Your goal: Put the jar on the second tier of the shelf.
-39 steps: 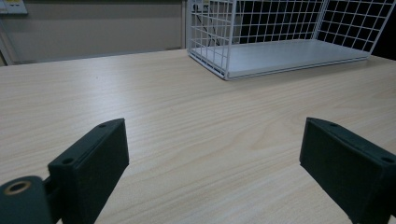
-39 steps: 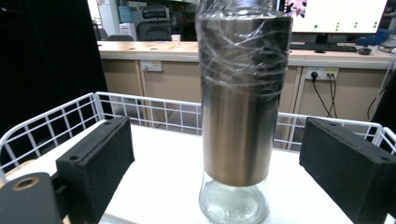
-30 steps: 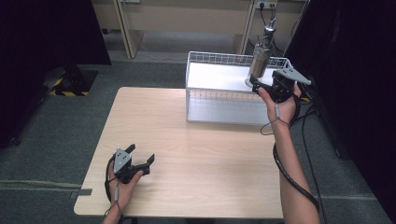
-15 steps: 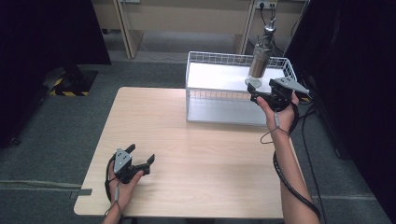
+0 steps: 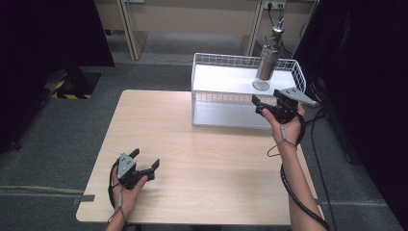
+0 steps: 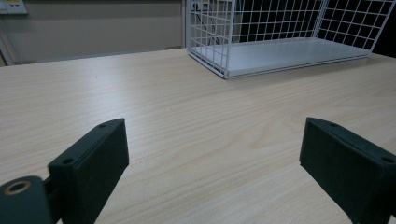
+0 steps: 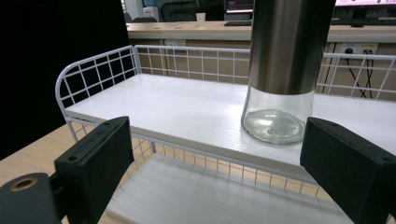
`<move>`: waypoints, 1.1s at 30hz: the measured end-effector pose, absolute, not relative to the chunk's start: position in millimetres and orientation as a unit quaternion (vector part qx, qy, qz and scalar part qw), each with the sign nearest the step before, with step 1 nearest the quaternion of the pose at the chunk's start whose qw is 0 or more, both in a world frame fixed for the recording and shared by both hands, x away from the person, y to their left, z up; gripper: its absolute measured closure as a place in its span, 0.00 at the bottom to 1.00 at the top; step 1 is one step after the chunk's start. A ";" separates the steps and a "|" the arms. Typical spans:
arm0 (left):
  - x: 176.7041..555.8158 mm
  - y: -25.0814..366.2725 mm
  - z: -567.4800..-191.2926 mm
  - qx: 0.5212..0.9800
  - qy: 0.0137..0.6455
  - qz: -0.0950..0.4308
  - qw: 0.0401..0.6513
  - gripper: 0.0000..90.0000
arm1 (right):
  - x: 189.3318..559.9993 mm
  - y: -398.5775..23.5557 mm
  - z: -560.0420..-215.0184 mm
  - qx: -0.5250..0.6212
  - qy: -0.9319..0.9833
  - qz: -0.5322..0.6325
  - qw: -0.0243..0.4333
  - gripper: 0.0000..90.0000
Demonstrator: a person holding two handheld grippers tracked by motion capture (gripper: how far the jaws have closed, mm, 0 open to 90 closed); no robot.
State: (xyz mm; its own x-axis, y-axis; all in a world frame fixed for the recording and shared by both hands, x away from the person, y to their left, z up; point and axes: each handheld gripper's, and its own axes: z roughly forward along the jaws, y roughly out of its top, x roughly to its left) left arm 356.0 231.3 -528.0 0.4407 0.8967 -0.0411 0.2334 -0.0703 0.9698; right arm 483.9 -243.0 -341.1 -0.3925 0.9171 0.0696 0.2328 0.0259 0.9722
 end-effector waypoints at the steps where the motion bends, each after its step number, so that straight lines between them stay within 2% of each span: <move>1: 356.1 231.4 -527.9 0.662 0.427 0.312 0.531 0.09 | 483.4 -243.0 -342.4 0.449 0.642 0.534 0.319 0.11; 33: 355.9 230.8 -527.9 0.662 0.427 0.312 0.531 0.09 | 454.6 -255.7 -377.7 0.450 0.651 0.532 0.299 0.11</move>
